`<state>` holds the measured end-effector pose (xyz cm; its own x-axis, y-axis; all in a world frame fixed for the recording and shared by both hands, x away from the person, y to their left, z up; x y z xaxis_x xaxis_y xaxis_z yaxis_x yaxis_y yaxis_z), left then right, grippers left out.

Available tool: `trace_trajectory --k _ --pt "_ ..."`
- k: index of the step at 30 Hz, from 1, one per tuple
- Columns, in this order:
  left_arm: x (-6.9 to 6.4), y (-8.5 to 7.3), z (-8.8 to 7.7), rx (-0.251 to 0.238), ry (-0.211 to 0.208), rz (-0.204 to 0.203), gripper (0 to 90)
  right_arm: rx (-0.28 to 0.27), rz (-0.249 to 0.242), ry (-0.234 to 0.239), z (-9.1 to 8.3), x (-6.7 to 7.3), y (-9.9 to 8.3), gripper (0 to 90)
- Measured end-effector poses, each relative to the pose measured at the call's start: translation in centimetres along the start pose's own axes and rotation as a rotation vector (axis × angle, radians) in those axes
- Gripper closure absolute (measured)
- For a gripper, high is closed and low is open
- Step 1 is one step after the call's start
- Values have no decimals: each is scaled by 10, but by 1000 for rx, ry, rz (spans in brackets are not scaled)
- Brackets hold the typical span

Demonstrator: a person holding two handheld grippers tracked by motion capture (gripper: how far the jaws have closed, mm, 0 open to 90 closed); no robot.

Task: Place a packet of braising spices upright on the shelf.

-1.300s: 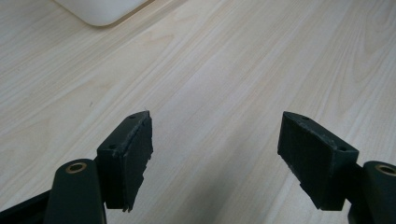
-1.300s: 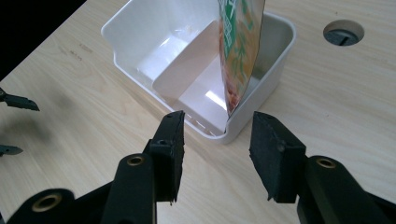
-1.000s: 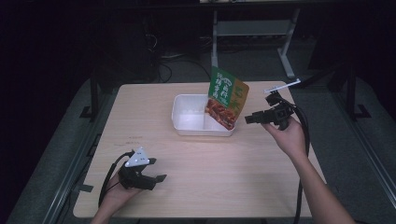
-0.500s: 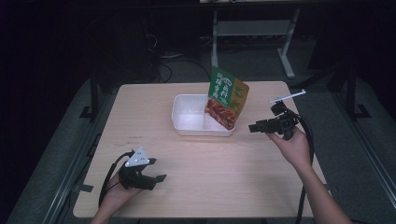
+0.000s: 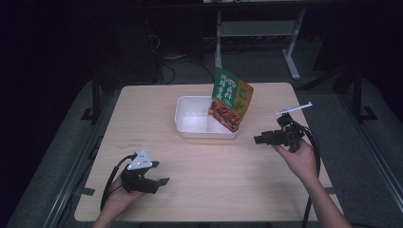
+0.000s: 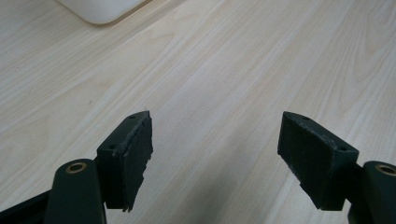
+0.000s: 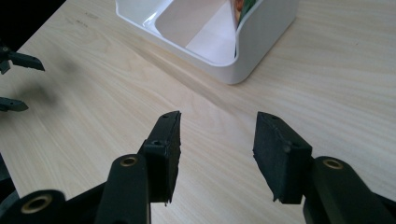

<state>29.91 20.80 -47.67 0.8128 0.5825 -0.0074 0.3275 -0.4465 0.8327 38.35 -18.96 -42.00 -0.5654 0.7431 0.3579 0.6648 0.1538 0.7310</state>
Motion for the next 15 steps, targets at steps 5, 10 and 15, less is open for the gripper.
trace_trajectory --k 5,10,15 --pt "0 0 0 0 0 -2 257 0 7 6 0 0 -8 501" --pt "0 0 0 1 0 -1 257 1 13 9 0 0 -16 498" --pt "0 0 0 -1 0 0 257 0 19 11 0 -1 -24 497"
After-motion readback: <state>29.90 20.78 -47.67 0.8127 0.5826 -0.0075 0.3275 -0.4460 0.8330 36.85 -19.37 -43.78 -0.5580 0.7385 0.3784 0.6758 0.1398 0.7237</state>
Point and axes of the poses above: each handheld gripper's, and its own axes: z roughly forward along the jaws, y roughly out of its top, x roughly to its left, the point moved 6 cm from there along z, roughly forward along the jaws, and after that the axes turned 10 degrees about -x, right-handed, at the moved point
